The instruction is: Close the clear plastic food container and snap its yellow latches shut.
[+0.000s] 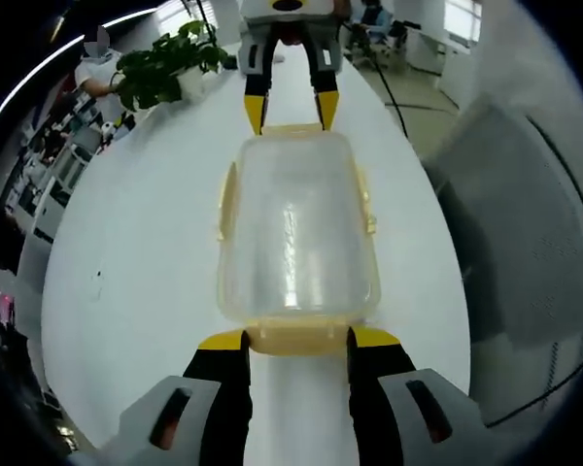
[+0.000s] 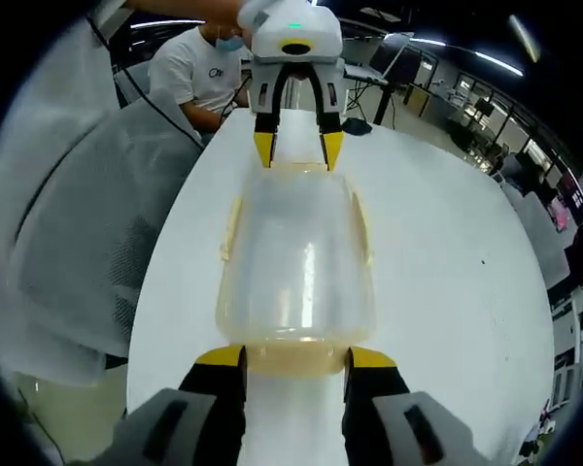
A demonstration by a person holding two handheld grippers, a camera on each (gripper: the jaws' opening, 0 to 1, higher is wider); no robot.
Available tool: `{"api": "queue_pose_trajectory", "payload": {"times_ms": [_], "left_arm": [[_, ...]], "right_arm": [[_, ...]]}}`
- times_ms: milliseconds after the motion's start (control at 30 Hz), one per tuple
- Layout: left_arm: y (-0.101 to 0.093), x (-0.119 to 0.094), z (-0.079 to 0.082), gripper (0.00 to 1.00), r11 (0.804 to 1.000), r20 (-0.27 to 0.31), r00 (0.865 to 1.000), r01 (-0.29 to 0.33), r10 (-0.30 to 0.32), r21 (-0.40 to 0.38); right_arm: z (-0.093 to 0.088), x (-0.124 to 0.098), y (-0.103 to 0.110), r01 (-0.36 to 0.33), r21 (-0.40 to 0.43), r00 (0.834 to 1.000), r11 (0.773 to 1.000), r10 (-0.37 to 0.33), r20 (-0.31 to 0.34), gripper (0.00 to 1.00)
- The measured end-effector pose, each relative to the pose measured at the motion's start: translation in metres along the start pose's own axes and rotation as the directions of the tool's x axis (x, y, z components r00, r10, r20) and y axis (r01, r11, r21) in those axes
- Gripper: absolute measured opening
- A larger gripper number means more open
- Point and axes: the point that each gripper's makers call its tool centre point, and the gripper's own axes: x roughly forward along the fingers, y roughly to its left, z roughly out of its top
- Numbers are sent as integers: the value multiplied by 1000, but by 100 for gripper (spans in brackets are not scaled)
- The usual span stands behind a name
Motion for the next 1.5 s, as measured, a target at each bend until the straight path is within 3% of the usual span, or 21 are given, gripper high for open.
{"api": "queue_pose_trajectory", "payload": {"times_ms": [533, 1100, 1300, 1333, 1467, 1500], "left_arm": [[-4, 12, -6, 36, 1000, -33, 999, 14, -14, -6], [-5, 15, -5, 37, 1000, -26, 999, 21, -21, -16], [-6, 16, -5, 37, 1000, -25, 1000, 16, -16, -21], [-7, 16, -6, 38, 1000, -23, 1000, 21, -22, -23], [-12, 14, -10, 51, 998, -19, 999, 37, -38, -46], [-12, 12, -14, 50, 998, -26, 999, 33, -34, -44]], "right_arm": [[-6, 11, 2, -6, -10, 1000, 1000, 6, -18, 37], [-11, 14, 4, -18, 1, 1000, 1000, 18, -21, 38], [-15, 12, 6, -18, -9, 998, 1000, 17, -59, 37], [-15, 11, 6, -14, -32, 998, 999, 12, -57, 36], [-13, 5, 8, -28, 2, 999, 1000, 28, -41, 38], [-11, 3, 9, -25, -4, 999, 1000, 25, -34, 38]]}}
